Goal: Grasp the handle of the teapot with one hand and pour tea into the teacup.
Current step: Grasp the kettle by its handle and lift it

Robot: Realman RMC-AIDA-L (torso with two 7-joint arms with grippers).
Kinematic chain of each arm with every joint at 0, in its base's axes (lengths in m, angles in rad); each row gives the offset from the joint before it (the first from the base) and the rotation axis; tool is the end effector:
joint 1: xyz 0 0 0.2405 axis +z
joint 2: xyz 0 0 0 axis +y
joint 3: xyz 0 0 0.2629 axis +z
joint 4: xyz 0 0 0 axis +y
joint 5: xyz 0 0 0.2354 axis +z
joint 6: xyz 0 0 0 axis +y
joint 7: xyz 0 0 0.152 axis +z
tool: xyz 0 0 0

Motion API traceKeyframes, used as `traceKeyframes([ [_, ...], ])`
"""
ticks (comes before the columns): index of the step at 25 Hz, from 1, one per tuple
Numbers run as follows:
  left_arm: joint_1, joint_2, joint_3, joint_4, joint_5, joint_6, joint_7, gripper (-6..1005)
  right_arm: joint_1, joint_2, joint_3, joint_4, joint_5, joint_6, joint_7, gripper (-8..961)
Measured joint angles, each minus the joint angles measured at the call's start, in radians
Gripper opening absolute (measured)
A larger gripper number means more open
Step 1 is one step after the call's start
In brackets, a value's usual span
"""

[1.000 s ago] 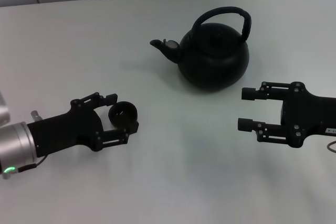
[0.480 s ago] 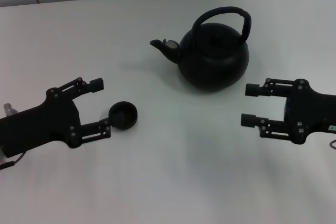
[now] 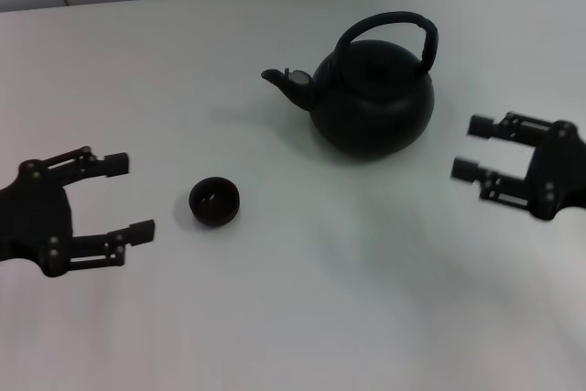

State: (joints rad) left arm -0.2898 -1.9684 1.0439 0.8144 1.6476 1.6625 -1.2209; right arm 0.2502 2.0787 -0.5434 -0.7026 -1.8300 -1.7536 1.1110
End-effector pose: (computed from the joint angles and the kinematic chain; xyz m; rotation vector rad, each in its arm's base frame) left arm -0.2947 0.3052 0.0273 -2.7928 -0.2824 -0.7397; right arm 0.3408 0.2708 0.0368 -2.4548 0.4807 0.8878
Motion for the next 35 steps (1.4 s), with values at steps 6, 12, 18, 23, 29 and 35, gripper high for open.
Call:
traceKeyframes([
  [6, -0.018, -0.011, -0.073, 0.03, 0.123, 0.001, -0.025, 867, 0.02, 0.002, 0.189, 0.084, 0.001, 0.112, 0.0, 644],
  [12, -0.032, -0.015, -0.078, 0.03, 0.168, -0.004, -0.036, 867, 0.071, 0.002, 0.318, 0.208, 0.011, 0.24, -0.097, 644],
  [18, -0.037, -0.017, -0.079, 0.026, 0.172, -0.004, -0.036, 868, 0.117, 0.002, 0.323, 0.282, 0.012, 0.308, -0.153, 643],
  [23, -0.039, -0.018, -0.079, 0.024, 0.173, -0.004, -0.036, 868, 0.167, 0.003, 0.33, 0.345, 0.012, 0.383, -0.203, 642],
  [29, -0.04, -0.024, -0.079, 0.021, 0.173, -0.008, -0.036, 868, 0.226, 0.003, 0.329, 0.408, 0.012, 0.456, -0.26, 643],
  [35, -0.04, -0.024, -0.079, 0.018, 0.173, -0.014, -0.035, 867, 0.268, 0.003, 0.324, 0.439, 0.012, 0.489, -0.275, 642],
])
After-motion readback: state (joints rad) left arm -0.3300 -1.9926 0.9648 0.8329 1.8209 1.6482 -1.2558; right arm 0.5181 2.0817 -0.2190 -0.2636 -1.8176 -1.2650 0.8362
